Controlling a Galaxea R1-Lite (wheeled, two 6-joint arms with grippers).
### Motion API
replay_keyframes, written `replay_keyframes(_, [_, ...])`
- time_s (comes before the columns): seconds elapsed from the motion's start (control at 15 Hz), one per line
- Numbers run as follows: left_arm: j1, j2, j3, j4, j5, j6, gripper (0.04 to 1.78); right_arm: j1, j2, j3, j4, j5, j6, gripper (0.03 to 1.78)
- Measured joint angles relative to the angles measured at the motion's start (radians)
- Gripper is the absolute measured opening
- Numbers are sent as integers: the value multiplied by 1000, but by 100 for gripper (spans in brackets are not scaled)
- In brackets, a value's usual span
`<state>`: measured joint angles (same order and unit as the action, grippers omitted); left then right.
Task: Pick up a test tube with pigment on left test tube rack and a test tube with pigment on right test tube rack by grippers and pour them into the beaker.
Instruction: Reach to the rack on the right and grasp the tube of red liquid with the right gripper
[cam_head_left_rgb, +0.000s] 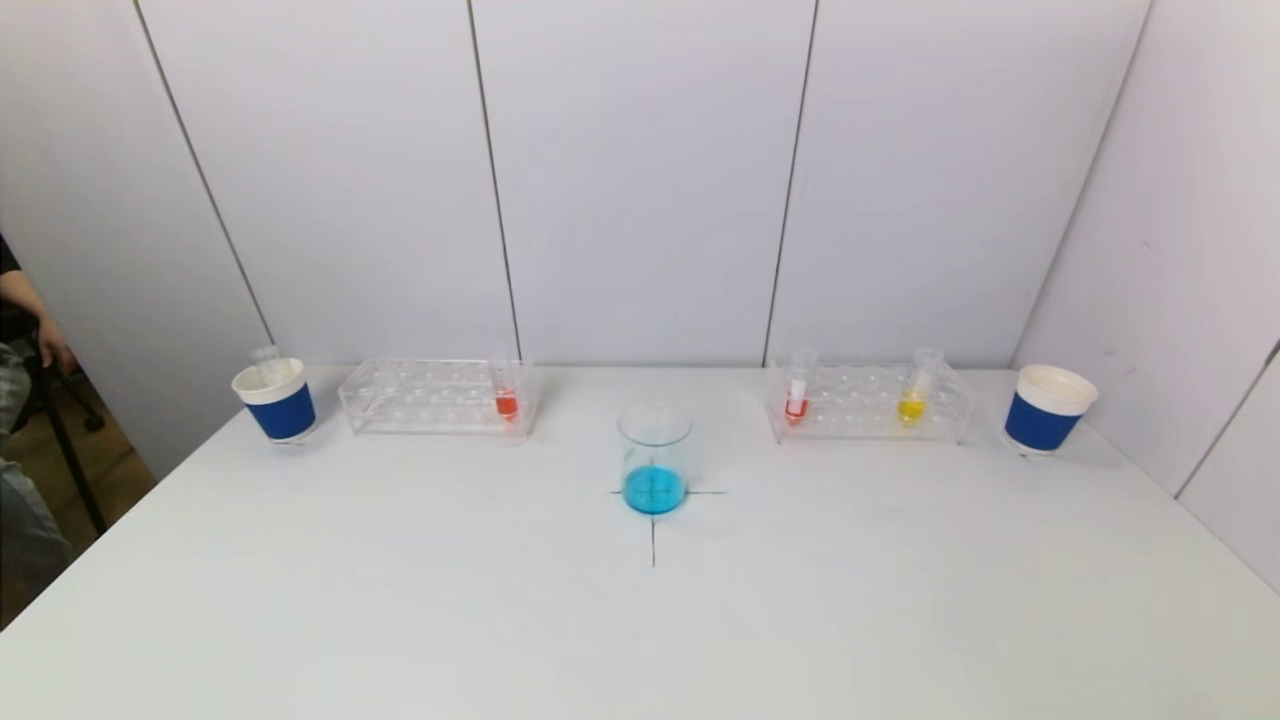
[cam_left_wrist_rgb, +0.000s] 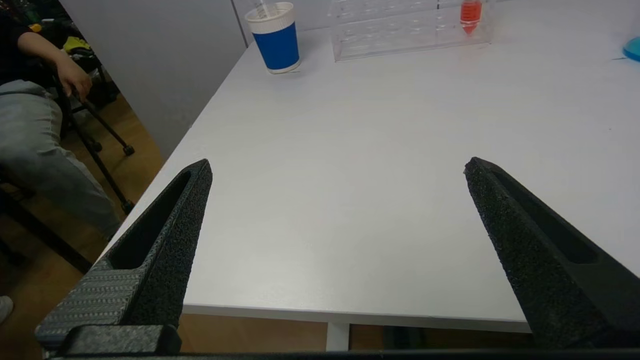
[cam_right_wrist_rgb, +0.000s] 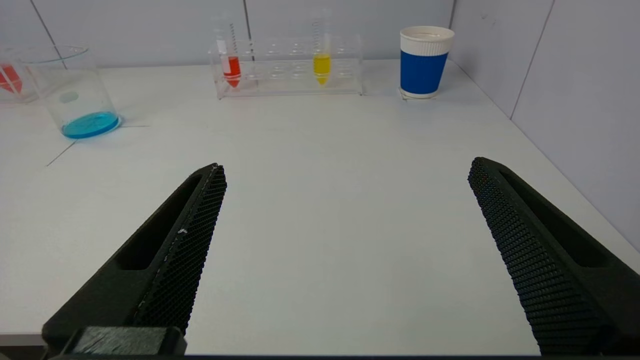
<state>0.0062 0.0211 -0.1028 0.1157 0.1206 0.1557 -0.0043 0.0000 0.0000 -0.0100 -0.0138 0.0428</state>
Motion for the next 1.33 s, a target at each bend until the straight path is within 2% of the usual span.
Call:
replay_keyframes(0.47, [-1,-23,67,-50,-156,-45,176,0,0,0,0,0,0,176])
replay_keyframes(1.33, [-1,-23,87,-81,-156,-93,176,0,0,0,0,0,0,176])
